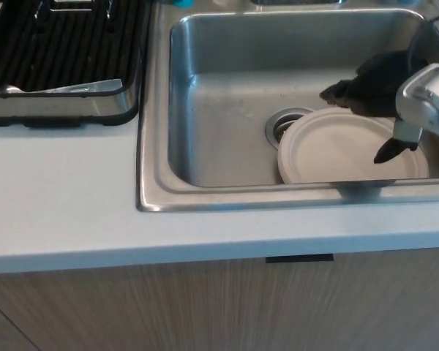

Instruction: Pick up a plate using the right hand and walk towards the sink and put it inside

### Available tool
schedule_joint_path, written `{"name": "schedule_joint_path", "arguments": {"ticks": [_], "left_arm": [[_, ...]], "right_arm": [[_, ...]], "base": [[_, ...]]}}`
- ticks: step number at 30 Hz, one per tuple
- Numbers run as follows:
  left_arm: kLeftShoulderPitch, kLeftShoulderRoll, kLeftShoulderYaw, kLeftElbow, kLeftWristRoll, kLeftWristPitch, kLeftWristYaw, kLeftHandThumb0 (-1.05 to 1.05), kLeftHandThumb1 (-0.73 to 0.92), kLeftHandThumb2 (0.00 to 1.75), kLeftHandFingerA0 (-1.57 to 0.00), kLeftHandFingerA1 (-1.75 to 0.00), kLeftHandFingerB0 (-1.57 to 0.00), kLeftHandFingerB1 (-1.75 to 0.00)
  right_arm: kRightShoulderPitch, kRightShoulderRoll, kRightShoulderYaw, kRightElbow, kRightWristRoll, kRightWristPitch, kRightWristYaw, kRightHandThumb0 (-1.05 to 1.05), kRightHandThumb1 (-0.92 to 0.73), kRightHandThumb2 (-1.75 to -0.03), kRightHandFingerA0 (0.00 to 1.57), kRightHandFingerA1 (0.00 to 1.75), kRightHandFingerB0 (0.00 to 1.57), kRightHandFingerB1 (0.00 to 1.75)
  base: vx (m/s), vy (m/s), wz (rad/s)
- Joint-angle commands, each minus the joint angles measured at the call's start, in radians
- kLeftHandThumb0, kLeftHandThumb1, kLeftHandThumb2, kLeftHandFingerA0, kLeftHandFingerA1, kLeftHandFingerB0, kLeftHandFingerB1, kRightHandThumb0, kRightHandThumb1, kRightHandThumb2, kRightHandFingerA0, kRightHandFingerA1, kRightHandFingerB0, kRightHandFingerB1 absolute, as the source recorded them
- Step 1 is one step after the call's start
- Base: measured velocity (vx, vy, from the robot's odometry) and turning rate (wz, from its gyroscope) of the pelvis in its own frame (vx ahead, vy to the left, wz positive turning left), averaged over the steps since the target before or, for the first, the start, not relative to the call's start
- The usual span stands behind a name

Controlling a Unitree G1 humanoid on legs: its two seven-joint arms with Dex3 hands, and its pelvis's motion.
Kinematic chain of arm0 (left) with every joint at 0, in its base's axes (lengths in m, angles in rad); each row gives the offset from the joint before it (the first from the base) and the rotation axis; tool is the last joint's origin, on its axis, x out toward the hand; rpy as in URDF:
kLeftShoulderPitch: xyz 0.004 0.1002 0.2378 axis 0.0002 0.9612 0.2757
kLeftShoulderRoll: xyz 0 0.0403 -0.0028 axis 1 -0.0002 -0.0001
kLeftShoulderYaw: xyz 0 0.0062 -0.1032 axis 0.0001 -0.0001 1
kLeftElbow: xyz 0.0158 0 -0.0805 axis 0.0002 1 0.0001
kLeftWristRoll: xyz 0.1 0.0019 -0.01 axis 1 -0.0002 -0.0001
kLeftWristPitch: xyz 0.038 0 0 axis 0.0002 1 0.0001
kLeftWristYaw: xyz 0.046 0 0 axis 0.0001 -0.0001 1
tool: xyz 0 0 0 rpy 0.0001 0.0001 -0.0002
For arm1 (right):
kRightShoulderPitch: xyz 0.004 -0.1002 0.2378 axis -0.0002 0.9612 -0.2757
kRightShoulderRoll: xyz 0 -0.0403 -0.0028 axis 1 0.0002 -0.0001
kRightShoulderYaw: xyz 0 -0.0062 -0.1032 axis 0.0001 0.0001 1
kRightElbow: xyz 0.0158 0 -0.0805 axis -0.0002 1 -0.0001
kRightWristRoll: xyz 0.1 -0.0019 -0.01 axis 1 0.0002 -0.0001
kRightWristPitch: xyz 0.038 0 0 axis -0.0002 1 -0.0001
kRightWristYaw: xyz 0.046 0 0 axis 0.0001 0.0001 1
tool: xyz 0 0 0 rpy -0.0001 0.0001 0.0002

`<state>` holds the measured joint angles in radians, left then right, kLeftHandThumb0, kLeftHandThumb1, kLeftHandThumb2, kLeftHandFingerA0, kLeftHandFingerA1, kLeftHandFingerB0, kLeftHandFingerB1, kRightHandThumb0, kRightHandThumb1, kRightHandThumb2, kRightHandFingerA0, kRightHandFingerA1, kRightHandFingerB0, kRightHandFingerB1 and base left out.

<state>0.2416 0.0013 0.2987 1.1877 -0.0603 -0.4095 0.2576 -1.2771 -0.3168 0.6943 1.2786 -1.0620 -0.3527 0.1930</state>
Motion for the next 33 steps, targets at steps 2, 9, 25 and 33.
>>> {"name": "schedule_joint_path", "arguments": {"ticks": [2, 9, 25, 33], "left_arm": [[0.015, 0.027, 0.004, 0.013, 0.0, -0.073, 0.009, 0.03, 0.74, 1.34, -1.21, -1.24, -0.98, -1.09], [0.018, 0.023, -0.003, 0.015, 0.008, -0.076, 0.021, 0.01, 0.73, 1.33, -1.17, -1.21, -0.96, -1.07], [0.03, 0.034, -0.002, -0.01, 0.005, -0.074, 0.021, 0.02, 0.65, 1.41, -0.9, -1.57, -0.76, -1.31], [0.025, 0.025, 0.016, -0.036, -0.026, -0.07, -0.015, 0.0, 0.74, 1.34, -1.2, -1.25, -0.98, -1.11]], "right_arm": [[-0.185, -0.058, -0.153, -0.02, 0.195, 0.1, 0.414, -0.87, -0.52, -0.86, 0.0, 0.18, 0.0, 0.13], [-0.261, -0.083, -0.229, -0.049, 0.241, 0.091, 0.496, -0.92, -0.54, -0.86, 0.0, 0.12, 0.0, 0.1], [0.206, -0.614, -0.708, -1.047, 0.817, 0.255, 1.071, -0.59, -0.63, -0.6, 0.17, 0.41, 0.11, 0.26], [0.593, -0.69, -1.469, -1.546, 0.919, 0.418, 1.321, -0.5, -0.66, -0.6, 0.55, 0.42, 0.36, 0.34]], "base": [[0.0, 0.0, 0.0], [0.0, 0.0, 0.0], [0.0, 0.0, 0.0], [0.0, 0.0, 0.0]]}}
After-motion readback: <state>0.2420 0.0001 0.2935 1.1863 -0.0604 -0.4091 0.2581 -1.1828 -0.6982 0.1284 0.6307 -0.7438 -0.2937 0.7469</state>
